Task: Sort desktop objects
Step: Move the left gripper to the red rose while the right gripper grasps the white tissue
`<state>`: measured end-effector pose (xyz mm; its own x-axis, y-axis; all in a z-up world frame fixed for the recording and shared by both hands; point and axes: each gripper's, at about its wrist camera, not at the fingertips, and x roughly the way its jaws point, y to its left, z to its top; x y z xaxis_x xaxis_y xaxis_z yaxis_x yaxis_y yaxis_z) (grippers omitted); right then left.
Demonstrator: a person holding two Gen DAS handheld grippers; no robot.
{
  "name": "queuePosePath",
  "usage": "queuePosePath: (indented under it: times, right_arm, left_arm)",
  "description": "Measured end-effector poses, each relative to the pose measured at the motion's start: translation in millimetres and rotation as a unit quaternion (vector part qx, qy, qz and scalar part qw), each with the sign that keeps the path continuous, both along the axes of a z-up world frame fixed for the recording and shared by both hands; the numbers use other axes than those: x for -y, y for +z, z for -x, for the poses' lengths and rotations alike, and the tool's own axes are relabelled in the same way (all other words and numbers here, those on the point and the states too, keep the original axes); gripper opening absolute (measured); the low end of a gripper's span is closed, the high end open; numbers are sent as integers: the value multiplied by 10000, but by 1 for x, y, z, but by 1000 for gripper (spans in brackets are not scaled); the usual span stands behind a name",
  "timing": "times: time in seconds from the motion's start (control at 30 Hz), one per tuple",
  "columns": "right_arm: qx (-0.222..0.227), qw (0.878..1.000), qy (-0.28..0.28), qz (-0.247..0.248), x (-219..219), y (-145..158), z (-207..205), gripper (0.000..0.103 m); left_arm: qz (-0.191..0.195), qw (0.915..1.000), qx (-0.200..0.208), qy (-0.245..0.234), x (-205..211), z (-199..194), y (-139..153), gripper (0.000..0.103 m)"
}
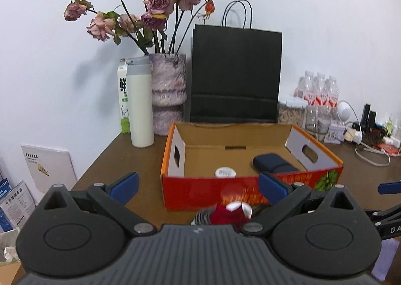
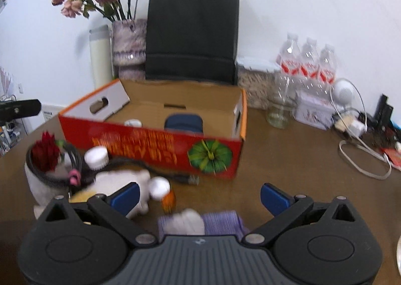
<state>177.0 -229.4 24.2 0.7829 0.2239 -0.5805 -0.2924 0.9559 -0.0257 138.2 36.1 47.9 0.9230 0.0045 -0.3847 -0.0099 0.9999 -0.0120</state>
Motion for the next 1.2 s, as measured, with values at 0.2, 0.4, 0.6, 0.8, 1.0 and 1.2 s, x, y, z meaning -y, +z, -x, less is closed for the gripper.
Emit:
queuePosePath:
  times: [0.2, 0.4, 0.6, 0.8, 1.0, 1.2]
  right_arm:
    - [-215, 9997, -51, 46, 11, -17, 14, 103]
    - [-261, 9996, -60, -123, 14, -23, 11, 100]
    - [-371, 9992, 44, -132, 9, -28, 1, 87]
    - [-479, 9981, 212, -317, 9, -32, -7, 65]
    - [-558, 9964, 315, -555, 13, -32, -7, 22]
    - [-554, 9961, 283, -624, 15, -33, -7, 19]
  left_arm:
    - [-2, 10000, -99, 6, -2, 14, -10, 103]
    - [29, 9997, -230, 17, -1, 13, -17, 103]
    - [7, 9995, -306, -88, 5, 9, -21, 103]
    - [-123, 9987, -451, -223, 17, -1, -29, 103]
    - [-315, 9979, -475, -316, 28, -8, -32, 103]
    - [-539, 9966, -483, -398, 36, -10, -36, 103]
